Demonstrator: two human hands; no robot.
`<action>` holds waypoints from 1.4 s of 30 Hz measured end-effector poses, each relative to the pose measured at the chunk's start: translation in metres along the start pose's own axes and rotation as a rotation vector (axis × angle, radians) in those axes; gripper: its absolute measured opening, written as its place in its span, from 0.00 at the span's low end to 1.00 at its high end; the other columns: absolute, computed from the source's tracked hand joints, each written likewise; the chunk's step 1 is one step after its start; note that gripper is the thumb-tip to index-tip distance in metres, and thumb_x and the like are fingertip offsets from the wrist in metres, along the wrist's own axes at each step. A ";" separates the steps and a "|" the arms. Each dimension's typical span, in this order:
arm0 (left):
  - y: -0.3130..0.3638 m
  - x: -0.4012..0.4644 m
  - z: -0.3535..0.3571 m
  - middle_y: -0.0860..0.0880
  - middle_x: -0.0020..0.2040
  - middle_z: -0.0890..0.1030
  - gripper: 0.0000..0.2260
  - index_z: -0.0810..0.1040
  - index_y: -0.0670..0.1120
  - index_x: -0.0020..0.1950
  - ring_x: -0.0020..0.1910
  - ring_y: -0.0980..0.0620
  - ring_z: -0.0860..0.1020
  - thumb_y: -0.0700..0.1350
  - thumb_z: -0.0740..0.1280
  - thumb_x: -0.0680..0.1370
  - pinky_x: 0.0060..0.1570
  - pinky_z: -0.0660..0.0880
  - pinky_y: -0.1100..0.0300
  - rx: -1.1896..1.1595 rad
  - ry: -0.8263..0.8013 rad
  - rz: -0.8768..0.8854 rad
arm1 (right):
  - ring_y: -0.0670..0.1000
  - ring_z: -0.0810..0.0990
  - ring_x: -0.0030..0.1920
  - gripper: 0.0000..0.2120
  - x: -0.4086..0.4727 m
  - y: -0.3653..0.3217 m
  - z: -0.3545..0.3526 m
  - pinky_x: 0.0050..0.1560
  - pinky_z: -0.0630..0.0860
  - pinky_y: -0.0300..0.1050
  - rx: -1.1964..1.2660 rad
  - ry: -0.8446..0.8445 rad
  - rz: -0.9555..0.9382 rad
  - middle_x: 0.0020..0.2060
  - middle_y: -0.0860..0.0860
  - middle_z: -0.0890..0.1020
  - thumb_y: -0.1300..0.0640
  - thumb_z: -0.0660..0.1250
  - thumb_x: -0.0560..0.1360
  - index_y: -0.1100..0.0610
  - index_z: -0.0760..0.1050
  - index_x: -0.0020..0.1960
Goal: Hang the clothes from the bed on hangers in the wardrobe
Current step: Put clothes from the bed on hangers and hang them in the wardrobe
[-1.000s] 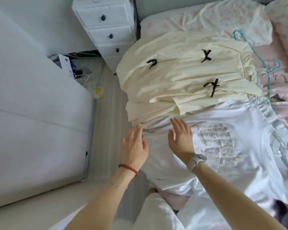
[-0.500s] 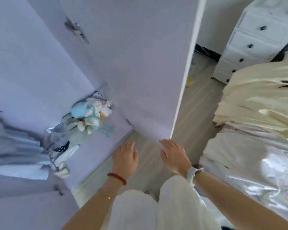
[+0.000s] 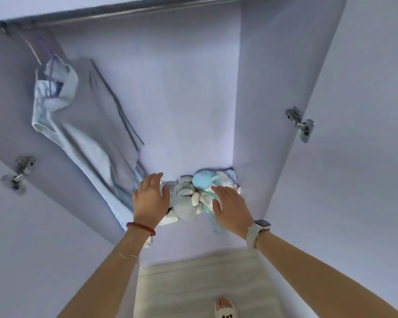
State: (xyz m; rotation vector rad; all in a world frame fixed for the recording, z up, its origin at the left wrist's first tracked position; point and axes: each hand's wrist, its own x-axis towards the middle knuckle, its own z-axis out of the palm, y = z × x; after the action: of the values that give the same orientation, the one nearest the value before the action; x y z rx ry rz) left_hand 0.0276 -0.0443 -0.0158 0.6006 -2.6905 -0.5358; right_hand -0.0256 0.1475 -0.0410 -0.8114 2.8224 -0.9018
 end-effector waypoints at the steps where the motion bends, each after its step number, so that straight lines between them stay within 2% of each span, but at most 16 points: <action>1: -0.004 0.017 -0.011 0.43 0.67 0.70 0.17 0.69 0.42 0.67 0.66 0.42 0.67 0.43 0.60 0.79 0.63 0.63 0.45 0.007 0.027 -0.027 | 0.64 0.78 0.51 0.20 0.021 -0.009 -0.003 0.51 0.75 0.58 0.001 0.000 -0.032 0.50 0.61 0.80 0.58 0.56 0.71 0.65 0.75 0.57; 4: -0.017 0.062 -0.042 0.43 0.67 0.70 0.17 0.69 0.43 0.67 0.66 0.41 0.67 0.43 0.60 0.78 0.63 0.64 0.45 0.006 0.148 -0.065 | 0.60 0.73 0.61 0.25 0.075 -0.037 -0.012 0.62 0.69 0.54 -0.042 0.004 -0.152 0.60 0.60 0.76 0.55 0.51 0.71 0.62 0.71 0.64; 6: -0.028 0.088 -0.064 0.43 0.67 0.70 0.17 0.70 0.43 0.67 0.66 0.41 0.66 0.42 0.61 0.78 0.62 0.63 0.45 -0.020 0.222 -0.101 | 0.59 0.70 0.64 0.27 0.106 -0.055 -0.015 0.64 0.66 0.51 -0.038 0.003 -0.199 0.63 0.58 0.74 0.53 0.49 0.71 0.60 0.69 0.67; 8: -0.041 0.109 -0.085 0.42 0.67 0.69 0.17 0.71 0.42 0.66 0.67 0.40 0.65 0.42 0.62 0.78 0.63 0.62 0.44 -0.048 0.291 -0.142 | 0.61 0.72 0.62 0.25 0.131 -0.074 -0.016 0.61 0.69 0.53 -0.012 0.037 -0.241 0.61 0.59 0.76 0.54 0.51 0.72 0.61 0.70 0.66; 11: -0.067 0.138 -0.111 0.42 0.69 0.65 0.18 0.69 0.42 0.68 0.69 0.40 0.61 0.42 0.61 0.78 0.64 0.60 0.42 -0.050 0.386 -0.250 | 0.64 0.78 0.52 0.20 0.162 -0.097 -0.010 0.51 0.76 0.57 0.005 0.075 -0.321 0.52 0.61 0.80 0.59 0.57 0.71 0.64 0.75 0.60; 12: -0.077 0.149 -0.118 0.42 0.70 0.64 0.19 0.67 0.43 0.69 0.70 0.40 0.59 0.43 0.61 0.78 0.64 0.59 0.41 -0.049 0.406 -0.286 | 0.64 0.78 0.52 0.20 0.172 -0.104 -0.009 0.51 0.76 0.57 0.010 0.072 -0.332 0.51 0.61 0.81 0.59 0.57 0.71 0.64 0.75 0.60; 14: -0.096 0.169 -0.128 0.40 0.72 0.61 0.22 0.63 0.41 0.71 0.70 0.39 0.57 0.43 0.61 0.78 0.65 0.58 0.40 -0.056 0.440 -0.330 | 0.63 0.76 0.56 0.20 0.188 -0.119 -0.007 0.56 0.73 0.55 -0.015 0.070 -0.357 0.56 0.59 0.79 0.59 0.56 0.74 0.62 0.72 0.63; 18: -0.134 0.208 -0.132 0.34 0.69 0.63 0.24 0.59 0.36 0.72 0.68 0.34 0.60 0.42 0.61 0.78 0.65 0.58 0.38 -0.073 0.428 -0.352 | 0.56 0.68 0.65 0.20 0.217 -0.139 0.003 0.65 0.65 0.48 -0.043 0.038 -0.346 0.66 0.52 0.72 0.59 0.55 0.79 0.56 0.64 0.70; 21: -0.151 0.227 -0.130 0.33 0.66 0.66 0.22 0.63 0.35 0.69 0.65 0.33 0.63 0.43 0.61 0.79 0.64 0.58 0.40 -0.004 0.396 -0.373 | 0.54 0.67 0.67 0.20 0.235 -0.157 0.011 0.65 0.64 0.47 -0.051 0.016 -0.305 0.68 0.51 0.70 0.57 0.53 0.80 0.55 0.61 0.72; 25: -0.164 0.247 -0.133 0.31 0.59 0.72 0.18 0.66 0.34 0.64 0.59 0.33 0.71 0.45 0.57 0.80 0.57 0.67 0.40 0.006 0.318 -0.405 | 0.55 0.67 0.66 0.21 0.254 -0.179 0.020 0.65 0.65 0.48 -0.030 -0.003 -0.265 0.68 0.53 0.69 0.57 0.53 0.80 0.55 0.59 0.72; 29: -0.165 0.257 -0.133 0.29 0.52 0.77 0.15 0.66 0.33 0.59 0.52 0.32 0.75 0.44 0.53 0.82 0.48 0.70 0.45 -0.109 0.190 -0.289 | 0.54 0.68 0.66 0.20 0.267 -0.196 0.030 0.66 0.65 0.48 0.106 -0.020 -0.226 0.67 0.55 0.70 0.58 0.54 0.80 0.56 0.61 0.72; 31: -0.159 0.256 -0.129 0.29 0.48 0.77 0.13 0.67 0.32 0.56 0.48 0.31 0.76 0.42 0.53 0.82 0.42 0.69 0.47 -0.192 0.241 -0.236 | 0.54 0.70 0.64 0.19 0.273 -0.206 0.030 0.65 0.66 0.43 0.237 -0.033 -0.195 0.65 0.56 0.72 0.59 0.54 0.80 0.57 0.63 0.70; 34: -0.150 0.255 -0.127 0.30 0.43 0.77 0.10 0.67 0.33 0.49 0.42 0.30 0.76 0.40 0.53 0.81 0.35 0.64 0.52 -0.312 0.367 -0.185 | 0.52 0.74 0.57 0.17 0.289 -0.221 0.025 0.54 0.66 0.33 0.380 -0.005 -0.147 0.60 0.55 0.76 0.61 0.55 0.79 0.58 0.67 0.68; 35: -0.146 0.256 -0.129 0.30 0.41 0.77 0.10 0.67 0.34 0.48 0.41 0.31 0.76 0.40 0.53 0.81 0.35 0.62 0.53 -0.341 0.405 -0.162 | 0.51 0.75 0.55 0.16 0.295 -0.227 0.022 0.51 0.66 0.33 0.426 0.005 -0.131 0.59 0.55 0.77 0.61 0.55 0.79 0.58 0.68 0.67; 39: -0.125 0.251 -0.127 0.31 0.37 0.77 0.14 0.69 0.29 0.53 0.35 0.32 0.76 0.40 0.53 0.81 0.31 0.65 0.51 -0.372 0.496 -0.001 | 0.56 0.76 0.54 0.14 0.317 -0.254 0.000 0.56 0.72 0.49 0.748 -0.048 -0.033 0.55 0.56 0.76 0.57 0.54 0.81 0.58 0.69 0.64; 42: -0.114 0.234 -0.114 0.35 0.37 0.78 0.13 0.70 0.32 0.54 0.34 0.34 0.76 0.41 0.53 0.81 0.30 0.65 0.54 -0.416 0.445 0.095 | 0.55 0.76 0.55 0.15 0.326 -0.268 -0.013 0.56 0.74 0.52 0.886 -0.173 0.044 0.55 0.54 0.75 0.50 0.55 0.80 0.56 0.68 0.62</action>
State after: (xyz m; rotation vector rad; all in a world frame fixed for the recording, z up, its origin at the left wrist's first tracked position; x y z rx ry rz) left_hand -0.0898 -0.2809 0.0903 0.4112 -2.0960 -0.8000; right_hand -0.1839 -0.1949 0.1488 -0.6270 1.9375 -1.7469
